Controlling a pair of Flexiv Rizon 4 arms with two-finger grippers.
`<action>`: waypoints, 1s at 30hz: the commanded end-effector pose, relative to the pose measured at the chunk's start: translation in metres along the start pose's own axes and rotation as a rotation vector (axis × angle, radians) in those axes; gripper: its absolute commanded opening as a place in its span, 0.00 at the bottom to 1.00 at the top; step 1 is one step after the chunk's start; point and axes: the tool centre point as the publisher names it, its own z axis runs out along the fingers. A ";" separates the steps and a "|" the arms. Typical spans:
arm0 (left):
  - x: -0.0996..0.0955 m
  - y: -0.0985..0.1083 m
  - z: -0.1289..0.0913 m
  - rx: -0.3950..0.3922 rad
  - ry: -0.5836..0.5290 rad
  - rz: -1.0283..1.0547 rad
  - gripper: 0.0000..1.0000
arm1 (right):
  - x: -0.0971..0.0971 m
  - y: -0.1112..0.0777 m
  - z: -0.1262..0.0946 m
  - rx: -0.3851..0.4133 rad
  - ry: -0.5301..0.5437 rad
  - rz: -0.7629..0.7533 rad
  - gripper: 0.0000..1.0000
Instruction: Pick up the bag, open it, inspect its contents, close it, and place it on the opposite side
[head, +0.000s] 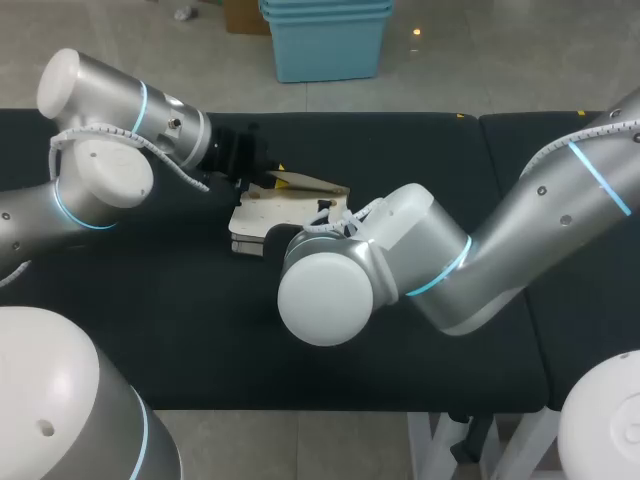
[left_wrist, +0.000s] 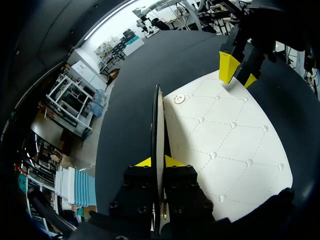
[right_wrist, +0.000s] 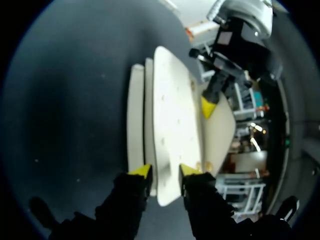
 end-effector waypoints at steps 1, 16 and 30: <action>0.002 0.001 -0.001 0.007 0.000 0.004 0.00 | 0.002 0.002 0.006 0.002 -0.003 0.003 0.27; 0.017 0.000 -0.001 0.040 -0.017 0.113 0.00 | 0.003 0.000 0.011 0.007 -0.001 0.023 0.00; 0.018 -0.001 -0.018 0.093 -0.036 0.142 0.40 | 0.003 0.000 0.011 0.007 -0.001 0.023 0.00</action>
